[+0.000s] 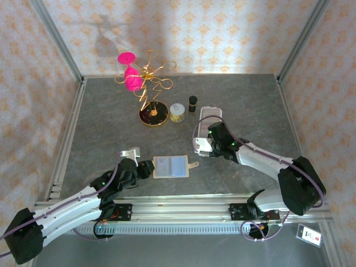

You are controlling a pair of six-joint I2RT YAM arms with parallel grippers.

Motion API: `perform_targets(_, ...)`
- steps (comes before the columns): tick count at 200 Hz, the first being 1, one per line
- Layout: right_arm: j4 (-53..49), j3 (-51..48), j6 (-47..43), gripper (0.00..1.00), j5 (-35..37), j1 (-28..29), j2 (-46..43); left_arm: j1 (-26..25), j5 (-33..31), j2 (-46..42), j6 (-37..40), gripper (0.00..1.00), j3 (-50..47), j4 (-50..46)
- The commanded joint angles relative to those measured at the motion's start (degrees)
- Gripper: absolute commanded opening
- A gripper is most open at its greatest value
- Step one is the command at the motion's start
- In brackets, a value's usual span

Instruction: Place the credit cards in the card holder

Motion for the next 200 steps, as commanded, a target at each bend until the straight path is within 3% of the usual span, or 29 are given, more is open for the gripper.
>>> perform_targets(1, 0.68, 0.21, 0.16, 0.1, 3.29, -0.38, -1.88, -0.31, 0.16, 0.26, -0.37, 0.22, -0.8, 1.68)
perform_targets(49, -2.99, 0.76, 1.83, 0.04, 1.18, -0.27, -4.43, -0.36, 0.17, 0.61, -0.56, 0.22, -0.8, 2.3)
perform_targets(116, -11.71, 2.64, 14.23, 0.01, -11.65, 0.67, -12.47, -0.34, 0.49, 1.88, -0.54, 0.28, -0.46, 2.76)
perform_targets(162, -0.43, 1.67, 47.46, 0.0, -25.09, 0.76, -19.72, -0.32, -0.1, 2.94, 0.23, 0.47, 0.07, 2.49)
perform_targets(200, 8.37, -1.37, 86.39, 0.0, -21.66, 0.77, -19.25, -0.31, 0.4, 6.78, 1.46, 0.56, 1.87, 1.98)
